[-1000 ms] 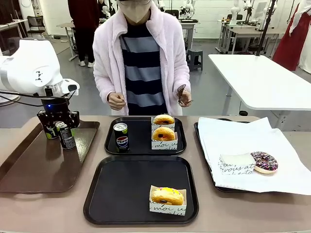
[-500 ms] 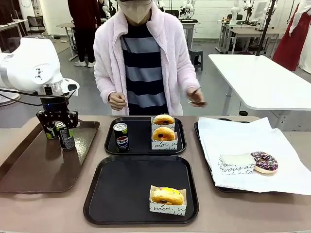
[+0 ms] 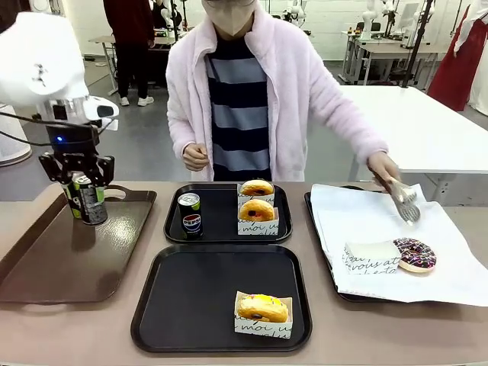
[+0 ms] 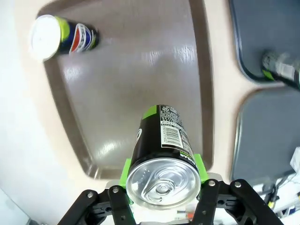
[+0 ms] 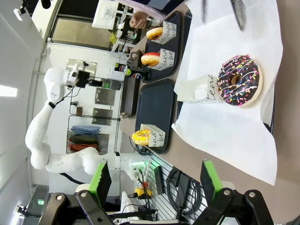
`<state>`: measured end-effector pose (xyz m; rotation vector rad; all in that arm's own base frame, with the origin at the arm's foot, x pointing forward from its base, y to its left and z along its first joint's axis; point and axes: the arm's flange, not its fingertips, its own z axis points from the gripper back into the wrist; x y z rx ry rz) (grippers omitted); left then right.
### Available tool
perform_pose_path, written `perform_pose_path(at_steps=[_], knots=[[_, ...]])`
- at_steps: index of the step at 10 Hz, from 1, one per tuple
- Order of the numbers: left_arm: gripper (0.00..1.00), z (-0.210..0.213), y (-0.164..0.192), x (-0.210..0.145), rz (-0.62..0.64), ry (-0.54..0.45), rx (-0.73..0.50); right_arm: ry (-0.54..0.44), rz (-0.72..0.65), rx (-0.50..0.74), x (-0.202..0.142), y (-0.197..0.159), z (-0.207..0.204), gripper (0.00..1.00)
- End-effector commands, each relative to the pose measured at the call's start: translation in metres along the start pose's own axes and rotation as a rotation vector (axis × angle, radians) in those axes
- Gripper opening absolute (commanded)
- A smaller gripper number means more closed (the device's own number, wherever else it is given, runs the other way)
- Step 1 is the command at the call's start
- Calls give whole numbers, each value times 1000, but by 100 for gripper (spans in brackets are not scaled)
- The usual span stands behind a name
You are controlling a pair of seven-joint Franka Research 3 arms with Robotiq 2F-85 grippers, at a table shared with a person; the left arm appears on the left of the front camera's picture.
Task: Set up donuts and drinks on trays.
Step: Pick up one Pepsi coke from the Handle tray and place it on the Flat Tray without a Pepsi coke.
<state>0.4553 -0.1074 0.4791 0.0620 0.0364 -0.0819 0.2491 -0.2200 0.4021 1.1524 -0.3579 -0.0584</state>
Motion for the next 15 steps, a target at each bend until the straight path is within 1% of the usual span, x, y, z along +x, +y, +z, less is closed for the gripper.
perform_pose_path(at_steps=[1, 3, 4, 5, 10, 11, 12, 15], knots=[[0, 25, -1, -38, -53, -19, -11, -8, 6, 10, 0, 0, 1, 100], [0, 36, 1, -56, -87, -49, -45, -8, 6, 10, 0, 0, 1, 100], [0, 37, 6, -58, -86, -69, -48, -8, 6, 10, 0, 0, 1, 100], [0, 41, -6, -50, -62, -25, -10, -8, 6, 10, 0, 0, 1, 100], [0, 41, -6, -50, -62, -25, -10, -8, 6, 10, 0, 0, 1, 100], [57, 35, -6, -53, -77, -13, -17, -8, 6, 10, 0, 0, 1, 100], [57, 35, -8, -64, -85, -25, -63, -8, 6, 10, 0, 0, 1, 100], [57, 32, -34, -101, -152, -36, -122, -8, 6, 10, 0, 0, 1, 100]])
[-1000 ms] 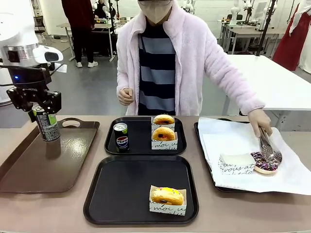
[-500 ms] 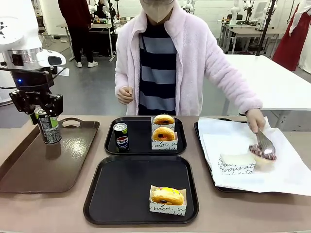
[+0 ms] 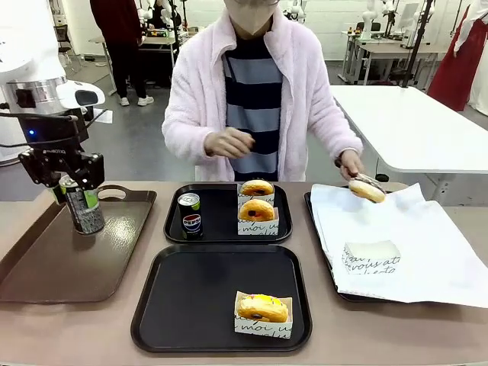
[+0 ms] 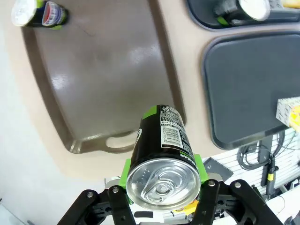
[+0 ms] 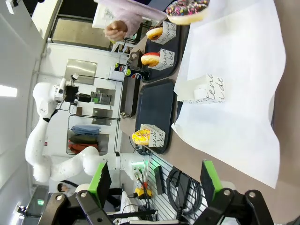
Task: Set up donuts and drinks on trays.
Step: Pick up one Pepsi coke from the Handle tray and place it on the Flat Tray without a Pepsi coke.
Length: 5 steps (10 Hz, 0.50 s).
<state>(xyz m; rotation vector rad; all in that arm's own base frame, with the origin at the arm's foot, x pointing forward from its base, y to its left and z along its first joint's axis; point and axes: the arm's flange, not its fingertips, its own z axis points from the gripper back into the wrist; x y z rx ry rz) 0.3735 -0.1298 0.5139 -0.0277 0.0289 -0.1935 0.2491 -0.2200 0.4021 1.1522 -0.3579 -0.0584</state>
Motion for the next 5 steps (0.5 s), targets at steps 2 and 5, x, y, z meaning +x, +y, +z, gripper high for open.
perform_pose_path(at_steps=[2, 5], knots=[[57, -6, -33, -37, -97, -2, -29, -8, 6, 10, 0, 0, 1, 100], [57, -12, -66, -69, -195, -3, -30, -8, 6, 10, 0, 0, 1, 100]])
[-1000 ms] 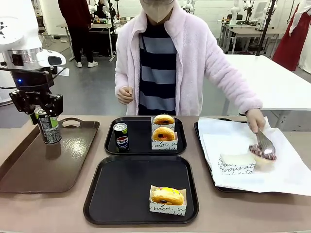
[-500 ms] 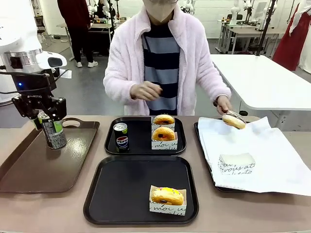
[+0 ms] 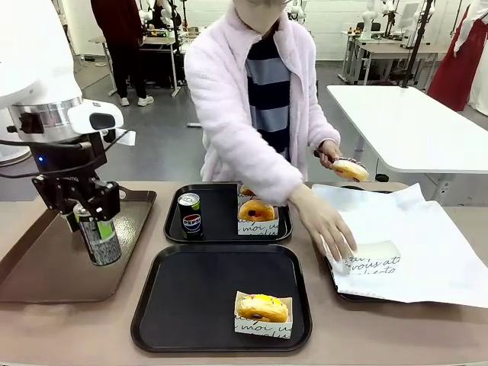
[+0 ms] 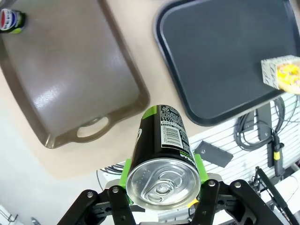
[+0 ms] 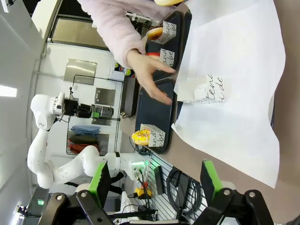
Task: Set up donuts and drinks on trays.
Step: Pick up one Pepsi coke from the Handle tray and place it on the Flat Tray without a Pepsi coke.
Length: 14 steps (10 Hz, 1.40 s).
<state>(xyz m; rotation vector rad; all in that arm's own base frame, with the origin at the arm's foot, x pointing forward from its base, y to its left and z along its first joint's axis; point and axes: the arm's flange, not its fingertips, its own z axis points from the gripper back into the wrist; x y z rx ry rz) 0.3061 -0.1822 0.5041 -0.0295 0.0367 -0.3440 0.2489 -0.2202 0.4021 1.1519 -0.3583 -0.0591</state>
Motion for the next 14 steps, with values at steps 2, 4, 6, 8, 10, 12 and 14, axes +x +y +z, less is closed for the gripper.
perform_pose_path(at_steps=[2, 4, 6, 8, 10, 12, 14], knots=[[57, -8, -23, -25, -99, -11, -26, -7, 7, 11, 0, 0, 1, 100], [57, -18, -37, -27, -134, -2, -6, -7, 7, 11, 0, 0, 1, 100], [57, -27, -51, -25, -170, 15, 23, -7, 7, 11, 0, 0, 1, 100], [57, -33, -68, -9, -186, -16, 47, -7, 7, 11, 0, 0, 1, 100], [57, -40, -82, 16, -188, -8, 57, -7, 7, 11, 0, 0, 1, 100], [57, -45, -101, 44, -185, -62, 117, -7, 7, 11, 0, 0, 1, 100], [57, -50, -118, 68, -182, -63, 129, -7, 7, 11, 0, 0, 1, 100]])
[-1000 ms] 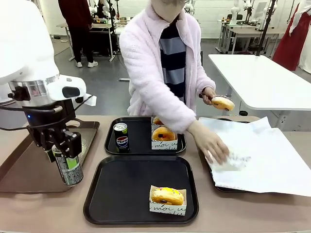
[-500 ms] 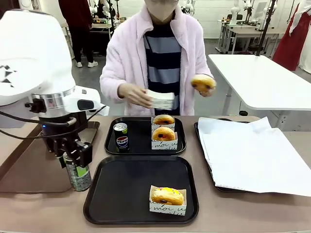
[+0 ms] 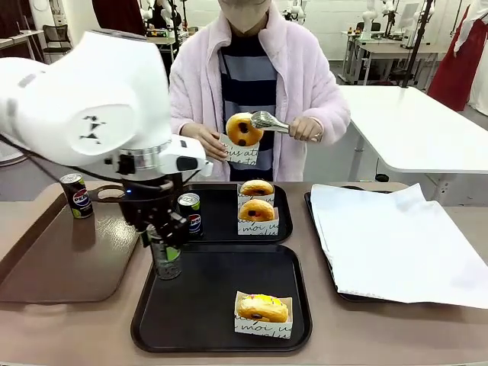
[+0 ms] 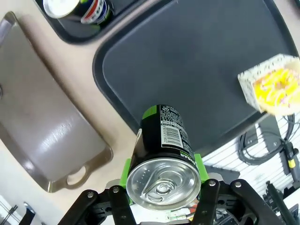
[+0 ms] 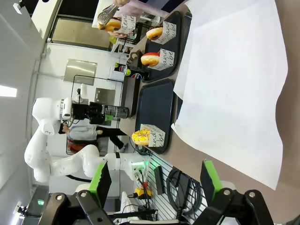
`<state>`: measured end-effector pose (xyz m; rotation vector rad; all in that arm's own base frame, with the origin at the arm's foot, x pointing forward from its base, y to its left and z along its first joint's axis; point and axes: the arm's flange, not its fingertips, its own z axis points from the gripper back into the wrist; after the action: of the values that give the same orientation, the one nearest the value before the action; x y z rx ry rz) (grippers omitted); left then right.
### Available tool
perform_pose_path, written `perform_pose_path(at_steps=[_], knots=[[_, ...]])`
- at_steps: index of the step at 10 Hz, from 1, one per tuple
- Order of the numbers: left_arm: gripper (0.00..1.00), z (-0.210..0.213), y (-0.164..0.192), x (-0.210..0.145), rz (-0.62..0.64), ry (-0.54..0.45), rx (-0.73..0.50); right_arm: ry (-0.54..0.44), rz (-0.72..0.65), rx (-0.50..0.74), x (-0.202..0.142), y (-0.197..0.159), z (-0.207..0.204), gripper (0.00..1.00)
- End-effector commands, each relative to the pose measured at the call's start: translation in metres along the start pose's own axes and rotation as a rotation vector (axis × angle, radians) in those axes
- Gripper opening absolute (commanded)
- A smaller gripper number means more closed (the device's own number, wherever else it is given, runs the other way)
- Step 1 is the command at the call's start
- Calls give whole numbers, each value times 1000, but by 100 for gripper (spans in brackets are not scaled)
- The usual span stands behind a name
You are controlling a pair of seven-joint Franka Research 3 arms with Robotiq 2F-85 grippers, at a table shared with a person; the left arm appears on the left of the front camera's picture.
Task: Set up donuts and drinks on trays.
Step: Pick up one Pepsi coke from the Handle tray and place it on the Flat Tray without a Pepsi coke.
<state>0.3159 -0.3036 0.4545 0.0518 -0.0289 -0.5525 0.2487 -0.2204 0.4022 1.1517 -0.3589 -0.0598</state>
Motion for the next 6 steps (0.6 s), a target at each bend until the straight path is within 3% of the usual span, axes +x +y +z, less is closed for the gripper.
perform_pose_path(at_steps=[1, 3, 6], knots=[[57, -1, -9, 35, 33, -11, 29, -6, 7, 11, 0, 0, 0, 100], [57, -13, -9, 63, 52, 29, -20, -6, 7, 11, 0, 0, 0, 100], [57, -2, 7, 28, -27, 61, -67, -6, 7, 11, 0, 0, 0, 100]])
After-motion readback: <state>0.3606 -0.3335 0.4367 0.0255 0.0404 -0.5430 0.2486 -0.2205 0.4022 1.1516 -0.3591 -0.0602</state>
